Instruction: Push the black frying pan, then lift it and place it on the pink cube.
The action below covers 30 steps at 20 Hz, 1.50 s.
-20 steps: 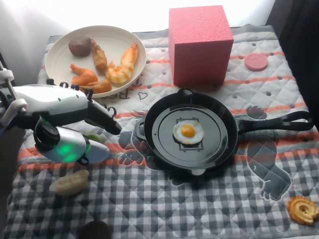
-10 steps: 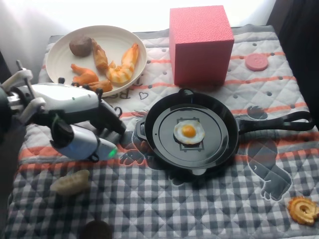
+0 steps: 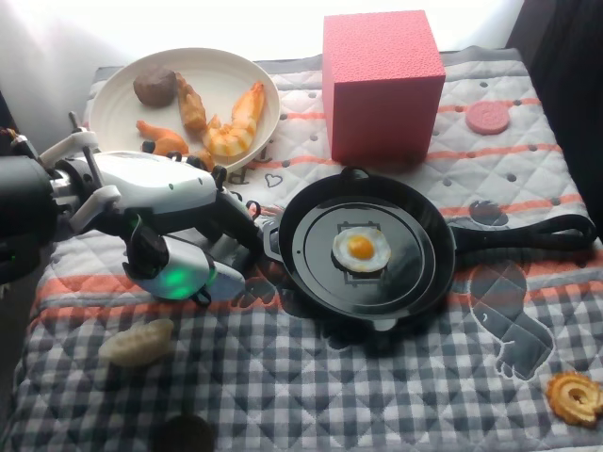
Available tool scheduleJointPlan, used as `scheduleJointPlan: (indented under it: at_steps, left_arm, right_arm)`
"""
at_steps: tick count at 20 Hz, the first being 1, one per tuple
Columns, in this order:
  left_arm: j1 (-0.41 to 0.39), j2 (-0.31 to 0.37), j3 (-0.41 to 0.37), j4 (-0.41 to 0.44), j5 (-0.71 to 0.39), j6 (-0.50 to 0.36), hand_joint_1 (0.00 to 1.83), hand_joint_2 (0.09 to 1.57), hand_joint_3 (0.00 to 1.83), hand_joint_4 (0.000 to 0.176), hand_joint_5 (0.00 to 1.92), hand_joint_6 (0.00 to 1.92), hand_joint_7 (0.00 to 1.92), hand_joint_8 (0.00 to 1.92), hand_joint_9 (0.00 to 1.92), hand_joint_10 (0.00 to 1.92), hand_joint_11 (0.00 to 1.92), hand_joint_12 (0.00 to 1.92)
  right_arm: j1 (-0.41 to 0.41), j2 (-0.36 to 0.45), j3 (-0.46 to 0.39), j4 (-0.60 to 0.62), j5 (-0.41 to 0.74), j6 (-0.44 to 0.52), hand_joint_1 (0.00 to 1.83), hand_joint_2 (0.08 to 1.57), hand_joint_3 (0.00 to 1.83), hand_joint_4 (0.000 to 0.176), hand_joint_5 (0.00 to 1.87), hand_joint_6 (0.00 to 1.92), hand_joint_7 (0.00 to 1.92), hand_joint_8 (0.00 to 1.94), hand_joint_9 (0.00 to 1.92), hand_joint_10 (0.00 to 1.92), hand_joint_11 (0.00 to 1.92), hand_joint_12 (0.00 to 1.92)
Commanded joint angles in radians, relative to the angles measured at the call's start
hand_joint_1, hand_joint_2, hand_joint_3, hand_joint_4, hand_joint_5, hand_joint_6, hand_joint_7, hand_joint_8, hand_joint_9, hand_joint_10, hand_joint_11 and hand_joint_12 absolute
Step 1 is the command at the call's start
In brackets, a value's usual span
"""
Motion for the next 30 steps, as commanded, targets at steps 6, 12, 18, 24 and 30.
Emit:
scheduleJointPlan:
  at_steps: [6,12,18,24,30]
  left_arm:
    - [-0.014,-0.008,-0.023,-0.005,-0.135,-0.009,0.44,1.3,0.0,0.035,0.52,0.0,0.52,0.01,0.52,0.07,0.0,1.45]
    - [-0.014,0.018,-0.049,0.002,-0.144,-0.01,0.43,1.3,0.0,0.013,0.51,0.01,0.49,0.01,0.48,0.04,0.0,1.27]
    - [-0.015,0.007,-0.044,0.003,-0.158,-0.01,0.46,1.3,0.0,0.039,0.51,0.01,0.48,0.0,0.48,0.03,0.0,1.29]
    - [-0.009,0.054,-0.076,0.003,-0.134,-0.01,0.55,1.27,0.0,0.0,0.6,0.02,0.61,0.01,0.59,0.19,0.0,1.5]
    - [0.002,0.08,-0.104,0.003,-0.165,-0.015,0.47,1.3,0.0,0.0,0.63,0.45,0.57,0.76,0.43,1.31,0.23,1.76]
  right_arm:
    - [0.004,0.001,0.005,0.004,0.13,0.01,0.45,1.21,0.0,0.0,0.0,0.0,0.0,0.0,0.0,0.0,0.0,0.85]
    - [0.0,0.0,0.003,0.008,0.13,0.016,0.45,1.21,0.0,0.0,0.0,0.0,0.0,0.0,0.02,0.01,0.0,1.02]
    - [0.0,-0.003,0.003,0.009,0.136,0.018,0.45,1.21,0.0,0.0,0.0,0.0,0.0,0.0,0.0,0.0,0.0,0.96]
    - [-0.003,-0.003,-0.001,0.011,0.139,0.022,0.44,1.21,0.0,0.0,0.0,0.0,0.0,0.0,0.05,0.01,0.0,1.2]
    - [-0.006,-0.003,-0.003,0.018,0.139,0.023,0.44,1.21,0.0,0.0,0.0,0.0,0.0,0.0,0.05,0.01,0.0,1.24]
